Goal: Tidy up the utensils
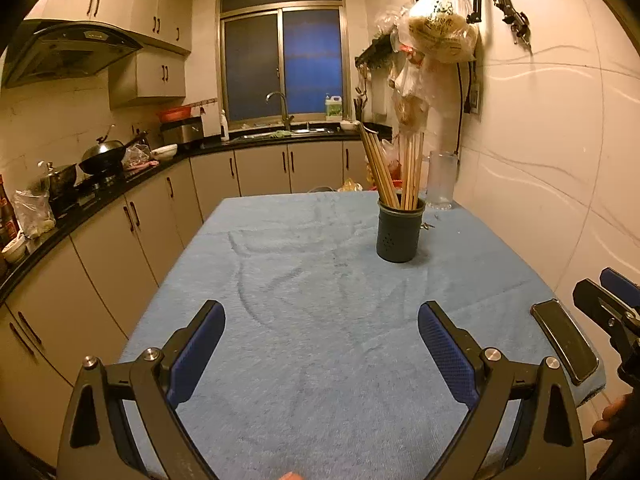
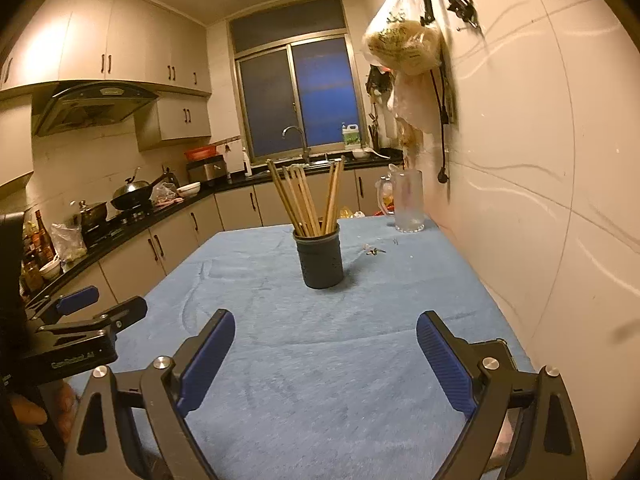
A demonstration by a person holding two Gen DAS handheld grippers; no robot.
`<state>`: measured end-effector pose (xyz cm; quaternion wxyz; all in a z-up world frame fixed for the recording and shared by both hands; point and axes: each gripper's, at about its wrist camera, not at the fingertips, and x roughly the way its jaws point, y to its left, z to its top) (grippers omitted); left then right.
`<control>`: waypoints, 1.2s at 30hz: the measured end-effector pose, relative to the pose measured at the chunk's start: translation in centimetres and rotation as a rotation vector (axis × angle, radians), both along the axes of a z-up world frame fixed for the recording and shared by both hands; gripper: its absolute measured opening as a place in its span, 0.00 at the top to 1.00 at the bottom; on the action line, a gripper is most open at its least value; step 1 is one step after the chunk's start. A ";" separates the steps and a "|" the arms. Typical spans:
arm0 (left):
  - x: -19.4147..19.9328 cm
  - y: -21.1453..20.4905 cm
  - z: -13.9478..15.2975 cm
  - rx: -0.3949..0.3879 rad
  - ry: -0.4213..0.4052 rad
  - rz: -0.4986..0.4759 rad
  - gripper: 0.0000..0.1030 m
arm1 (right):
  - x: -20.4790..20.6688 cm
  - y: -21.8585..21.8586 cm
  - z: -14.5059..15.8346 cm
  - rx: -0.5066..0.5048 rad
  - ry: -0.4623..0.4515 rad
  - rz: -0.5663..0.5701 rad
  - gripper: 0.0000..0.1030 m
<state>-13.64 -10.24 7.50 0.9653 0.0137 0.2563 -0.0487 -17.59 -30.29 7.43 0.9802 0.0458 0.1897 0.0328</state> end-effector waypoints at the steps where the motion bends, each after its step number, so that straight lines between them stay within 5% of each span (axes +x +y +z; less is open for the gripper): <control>1: -0.3 0.1 0.2 0.000 -0.008 0.004 0.06 | -0.4 0.1 0.2 -0.002 -0.009 0.001 0.09; 18: -4.4 1.8 2.5 -0.018 -0.141 0.046 0.02 | -3.5 1.0 2.0 -0.011 -0.083 -0.023 0.07; 25: -6.8 2.6 3.9 -0.055 -0.282 0.069 0.00 | -4.7 1.0 2.0 -0.015 -0.132 -0.056 0.07; 36: -6.3 2.6 3.7 -0.049 -0.253 0.069 0.00 | -4.6 1.7 3.1 -0.051 -0.168 -0.054 0.07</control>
